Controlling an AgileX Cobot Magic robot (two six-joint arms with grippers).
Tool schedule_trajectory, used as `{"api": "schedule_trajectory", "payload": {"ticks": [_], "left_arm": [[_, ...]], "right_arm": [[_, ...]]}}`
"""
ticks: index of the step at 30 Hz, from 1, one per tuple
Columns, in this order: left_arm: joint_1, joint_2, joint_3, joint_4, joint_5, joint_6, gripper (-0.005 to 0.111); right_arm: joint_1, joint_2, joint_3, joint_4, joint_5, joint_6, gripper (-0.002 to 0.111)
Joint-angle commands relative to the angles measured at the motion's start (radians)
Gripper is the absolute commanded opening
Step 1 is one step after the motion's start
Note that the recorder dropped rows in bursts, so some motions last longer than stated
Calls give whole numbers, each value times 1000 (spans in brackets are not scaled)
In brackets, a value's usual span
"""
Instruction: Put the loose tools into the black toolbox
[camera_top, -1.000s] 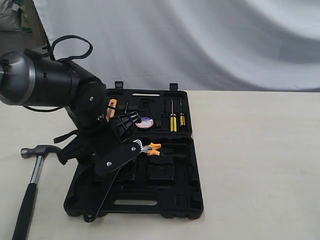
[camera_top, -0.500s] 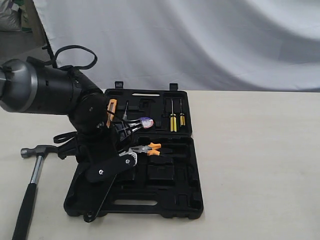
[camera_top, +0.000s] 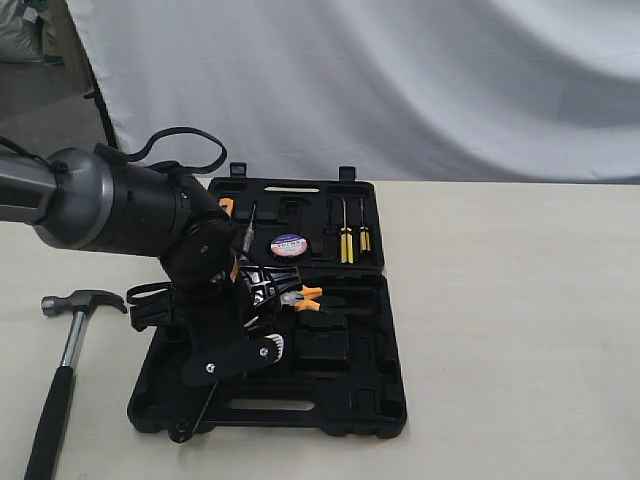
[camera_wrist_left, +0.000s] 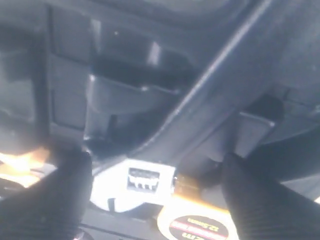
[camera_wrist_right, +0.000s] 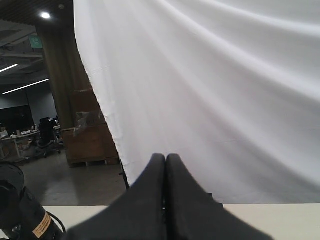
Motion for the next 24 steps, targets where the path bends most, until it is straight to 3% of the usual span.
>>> {"api": "schedule_trajectory", "payload": {"ticks": [1, 5, 7, 11, 15, 20, 24], "left_arm": [[-12, 10, 4, 3, 1, 0, 68], [-24, 10, 4, 0, 5, -4, 66], [-31, 10, 4, 0, 5, -6, 60], [-31, 10, 4, -4, 5, -6, 29], [-31, 10, 4, -4, 5, -20, 11], [-31, 8, 4, -4, 3, -59, 0], [-31, 4, 4, -4, -6, -143, 0]], "right_arm": [[-3, -7, 3, -13, -3, -2, 0], [-3, -7, 3, -13, -3, -2, 0], [-3, -7, 3, -13, -3, -2, 0], [-3, -7, 3, -13, -3, -2, 0], [-3, -7, 3, -13, 4, -2, 0], [-3, -7, 3, -13, 2, -4, 0], [-3, -7, 3, -13, 2, -4, 0]]}}
